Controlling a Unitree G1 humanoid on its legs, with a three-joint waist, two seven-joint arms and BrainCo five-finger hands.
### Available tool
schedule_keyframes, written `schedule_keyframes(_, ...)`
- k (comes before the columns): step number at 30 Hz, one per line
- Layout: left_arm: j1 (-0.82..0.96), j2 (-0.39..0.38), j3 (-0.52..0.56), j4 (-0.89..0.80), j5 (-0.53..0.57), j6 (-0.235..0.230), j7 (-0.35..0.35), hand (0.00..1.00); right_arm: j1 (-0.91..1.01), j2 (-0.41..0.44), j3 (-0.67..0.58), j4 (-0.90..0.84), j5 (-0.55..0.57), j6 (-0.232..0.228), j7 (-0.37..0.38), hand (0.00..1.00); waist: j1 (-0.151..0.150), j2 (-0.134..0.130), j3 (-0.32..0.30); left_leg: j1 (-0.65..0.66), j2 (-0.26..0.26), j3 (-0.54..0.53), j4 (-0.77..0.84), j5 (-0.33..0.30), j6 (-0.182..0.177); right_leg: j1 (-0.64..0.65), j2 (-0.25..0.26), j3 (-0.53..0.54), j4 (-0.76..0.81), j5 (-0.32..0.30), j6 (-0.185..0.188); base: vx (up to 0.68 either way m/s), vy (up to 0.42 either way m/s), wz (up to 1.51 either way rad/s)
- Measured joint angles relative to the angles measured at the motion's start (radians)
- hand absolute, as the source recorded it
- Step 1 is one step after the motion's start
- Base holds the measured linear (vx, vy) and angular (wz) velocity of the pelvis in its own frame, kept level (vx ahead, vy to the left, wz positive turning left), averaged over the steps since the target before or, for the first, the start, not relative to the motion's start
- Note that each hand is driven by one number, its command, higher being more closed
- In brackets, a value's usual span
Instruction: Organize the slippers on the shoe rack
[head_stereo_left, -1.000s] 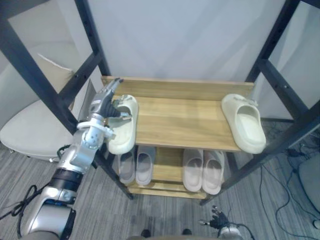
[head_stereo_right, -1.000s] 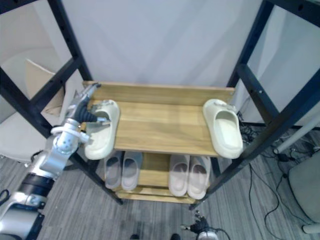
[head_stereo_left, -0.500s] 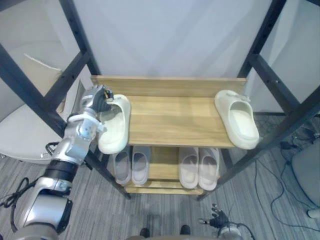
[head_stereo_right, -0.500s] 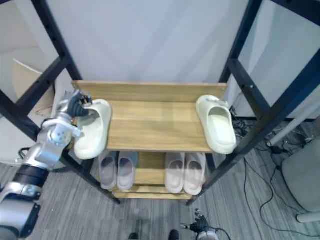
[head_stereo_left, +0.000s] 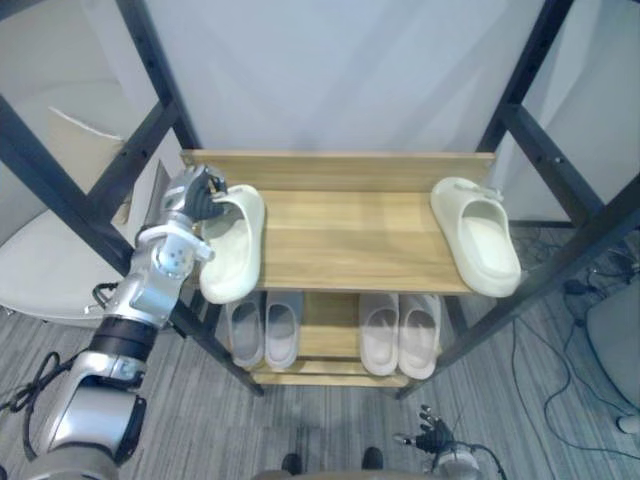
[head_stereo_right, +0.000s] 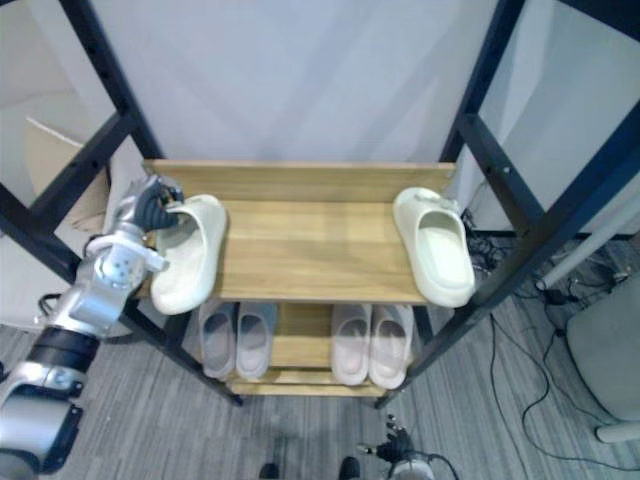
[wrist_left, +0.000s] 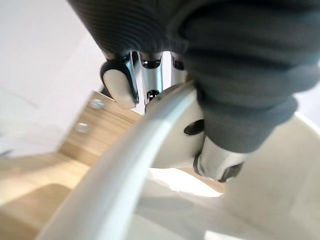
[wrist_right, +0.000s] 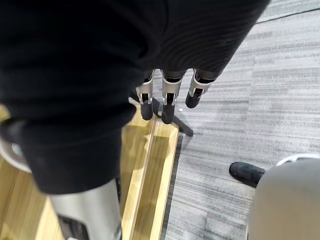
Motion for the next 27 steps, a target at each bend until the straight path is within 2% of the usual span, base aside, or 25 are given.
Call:
schedule_keyframes(10,-0.182,-0.170,-0.079,-0.002,-0.018,0.017,0.049,1.00,-0.023,0.000,0.003,0.000,0.020,0.003,-0.002,0.00,-0.032,0.014,0.034,-0.002,-0.013,0.017,0.000,0.002,0.008,-0.011,-0.020,0.021,0.001,0.012,0.012,-0.01,0.012,-0.05)
schedule_keyframes(13,-0.254,-0.200,-0.082,0.005,-0.018,0.024,0.074,1.00,-0.033,-0.001,0.003,0.000,0.024,0.002,-0.004,0.00,-0.053,0.020,0.038,-0.010,-0.016,0.035,0.002,0.001,0.010,-0.022,-0.022,0.044,0.006,0.020,0.015,0.00,0.022,-0.21)
schedule_keyframes(19,-0.339,-0.257,-0.083,0.085,-0.018,0.035,0.099,1.00,-0.048,-0.002,-0.001,-0.002,0.030,0.002,-0.007,0.00,-0.076,0.033,0.053,-0.018,-0.018,0.045,0.007,-0.002,0.015,-0.043,-0.023,0.073,0.006,0.031,0.015,-0.03,0.007,-0.15)
schedule_keyframes(27,-0.376,-0.281,-0.082,0.100,-0.017,0.052,0.144,1.00,-0.053,-0.006,-0.012,-0.011,0.062,0.002,-0.020,0.00,-0.080,0.040,0.076,-0.043,-0.019,0.082,0.009,-0.004,0.020,-0.090,-0.023,0.113,0.003,0.047,0.016,-0.04,0.002,-0.14)
